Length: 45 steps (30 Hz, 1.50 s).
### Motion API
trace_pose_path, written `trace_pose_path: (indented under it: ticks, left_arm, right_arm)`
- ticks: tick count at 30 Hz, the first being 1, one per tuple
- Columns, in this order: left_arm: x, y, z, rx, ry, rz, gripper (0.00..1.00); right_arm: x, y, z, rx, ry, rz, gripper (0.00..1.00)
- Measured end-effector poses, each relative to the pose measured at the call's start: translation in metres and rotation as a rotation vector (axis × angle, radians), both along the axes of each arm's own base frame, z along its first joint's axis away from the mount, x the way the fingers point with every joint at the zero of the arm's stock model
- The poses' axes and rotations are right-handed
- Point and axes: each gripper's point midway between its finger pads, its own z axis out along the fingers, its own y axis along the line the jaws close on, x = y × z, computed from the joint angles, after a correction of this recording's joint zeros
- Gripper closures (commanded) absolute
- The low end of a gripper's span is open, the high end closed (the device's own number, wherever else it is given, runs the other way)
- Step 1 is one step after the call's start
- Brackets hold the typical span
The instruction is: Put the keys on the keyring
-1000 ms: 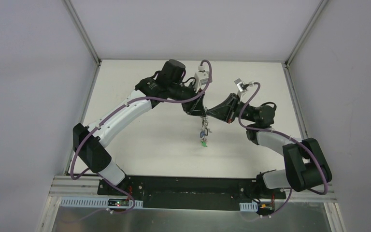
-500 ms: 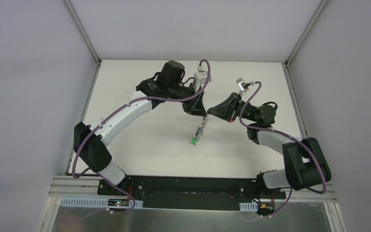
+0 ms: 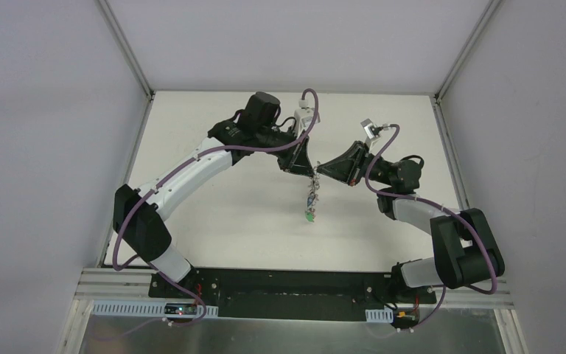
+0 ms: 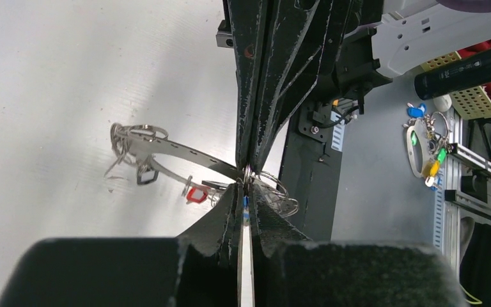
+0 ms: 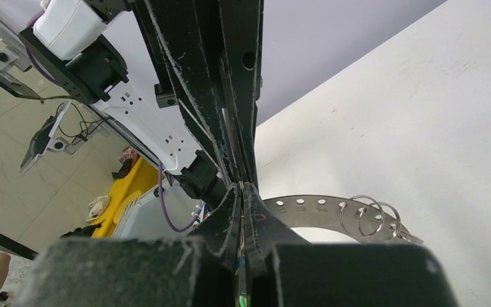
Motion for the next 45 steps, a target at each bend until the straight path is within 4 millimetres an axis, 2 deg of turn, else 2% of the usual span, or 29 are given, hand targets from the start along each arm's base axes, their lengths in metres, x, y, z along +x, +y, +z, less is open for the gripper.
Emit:
trace_pose_path:
  ticks: [11, 18, 20, 24, 31, 39, 45]
  left_arm:
    - [0.002, -0.005, -0.006, -0.008, 0.064, -0.011, 1.00]
    - [0.001, 0.003, -0.001, 0.081, 0.013, -0.032, 1.00]
    - [0.002, 0.007, 0.003, 0.135, -0.026, -0.045, 1.00]
    - [-0.006, 0.017, 0.000, 0.259, -0.070, -0.077, 1.00]
    - [-0.028, 0.029, -0.021, 0.438, -0.002, -0.130, 1.00]
    - [-0.033, 0.032, -0.025, 0.481, 0.044, -0.124, 1.00]
    - [-0.034, 0.029, -0.027, 0.489, 0.059, -0.123, 1.00]
  right_arm:
    - [0.001, -0.001, -0.004, -0.010, 0.003, 0.004, 1.00]
    - [-0.002, -0.001, -0.007, -0.036, -0.078, 0.018, 0.68]
    - [-0.005, -0.001, -0.008, -0.052, -0.123, 0.022, 0.64]
    - [-0.009, -0.002, -0.009, -0.076, -0.204, 0.030, 0.62]
    - [-0.016, 0.004, -0.019, -0.111, -0.242, 0.074, 0.61]
    - [-0.037, 0.018, -0.030, -0.136, -0.257, 0.174, 0.65]
    - [-0.043, 0.021, -0.033, -0.142, -0.258, 0.201, 0.65]
